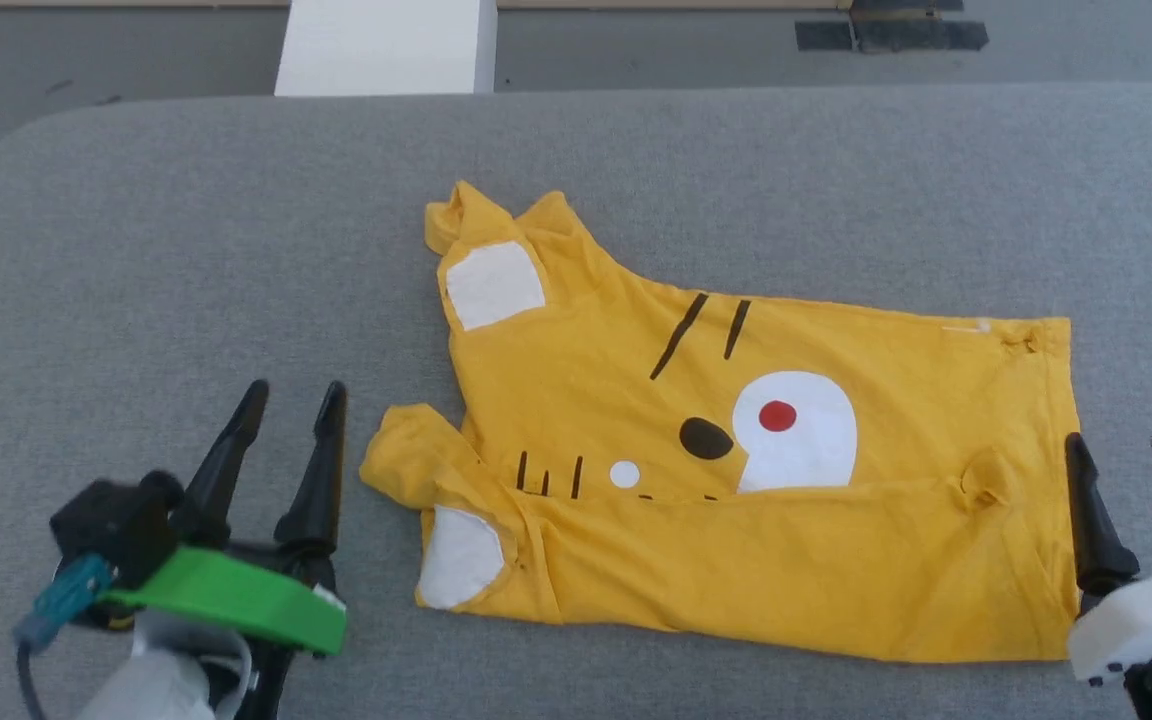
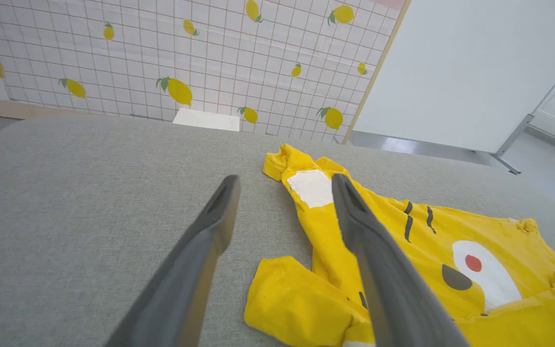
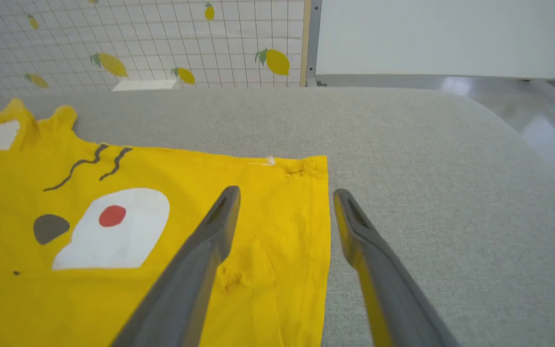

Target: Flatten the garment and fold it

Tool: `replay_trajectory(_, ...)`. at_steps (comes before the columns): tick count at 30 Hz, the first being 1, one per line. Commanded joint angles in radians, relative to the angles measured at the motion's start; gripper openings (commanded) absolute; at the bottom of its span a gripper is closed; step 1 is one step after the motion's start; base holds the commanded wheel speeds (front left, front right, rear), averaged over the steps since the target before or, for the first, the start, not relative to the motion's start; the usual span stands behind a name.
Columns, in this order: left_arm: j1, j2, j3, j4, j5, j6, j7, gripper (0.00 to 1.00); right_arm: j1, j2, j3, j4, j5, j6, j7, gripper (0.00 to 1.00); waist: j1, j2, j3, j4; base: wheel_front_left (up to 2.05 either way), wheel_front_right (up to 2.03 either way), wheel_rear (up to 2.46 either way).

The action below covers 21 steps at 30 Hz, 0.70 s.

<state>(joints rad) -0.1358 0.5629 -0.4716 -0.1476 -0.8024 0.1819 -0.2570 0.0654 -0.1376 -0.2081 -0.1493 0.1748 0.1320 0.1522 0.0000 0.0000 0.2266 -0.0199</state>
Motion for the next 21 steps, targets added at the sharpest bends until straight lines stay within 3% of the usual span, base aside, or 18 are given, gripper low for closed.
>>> replay_trajectory(1, 0.054, -0.035, 0.041, -0.025, 0.041, 0.008, -0.004, 1.00, 0.022, 0.030, -0.016, -0.021, -0.031, -0.001, -0.033, 1.00, 0.0000, 0.0000, -0.033, 0.014, 0.00, 0.00, 0.00)
replay_trajectory(5, 0.189, -0.119, 0.157, -0.070, 0.187, -0.003, -0.005, 1.00, 0.070, 0.079, -0.054, -0.054, -0.102, -0.001, -0.127, 1.00, 0.0000, 0.0000, -0.046, 0.019, 0.00, 0.00, 0.00)
replay_trajectory(8, 0.277, -0.194, 0.218, -0.059, 0.270, -0.022, -0.005, 1.00, 0.104, 0.086, -0.050, -0.034, -0.064, -0.001, -0.173, 1.00, 0.0000, 0.0000, -0.058, 0.021, 0.00, 0.00, 0.00)
replay_trajectory(14, 0.360, -0.335, 0.310, -0.023, 0.316, -0.104, -0.005, 1.00, 0.139, 0.087, -0.052, 0.034, -0.001, -0.001, -0.236, 1.00, 0.0000, 0.0000, -0.077, 0.029, 0.00, 0.00, 0.00)
replay_trajectory(21, 0.345, -0.333, 0.295, 0.038, 0.341, -0.166, 0.035, 1.00, 0.118, 0.087, -0.062, 0.034, -0.025, -0.001, -0.240, 1.00, 0.0000, 0.0000, -0.091, 0.035, 0.00, 0.00, 0.00)
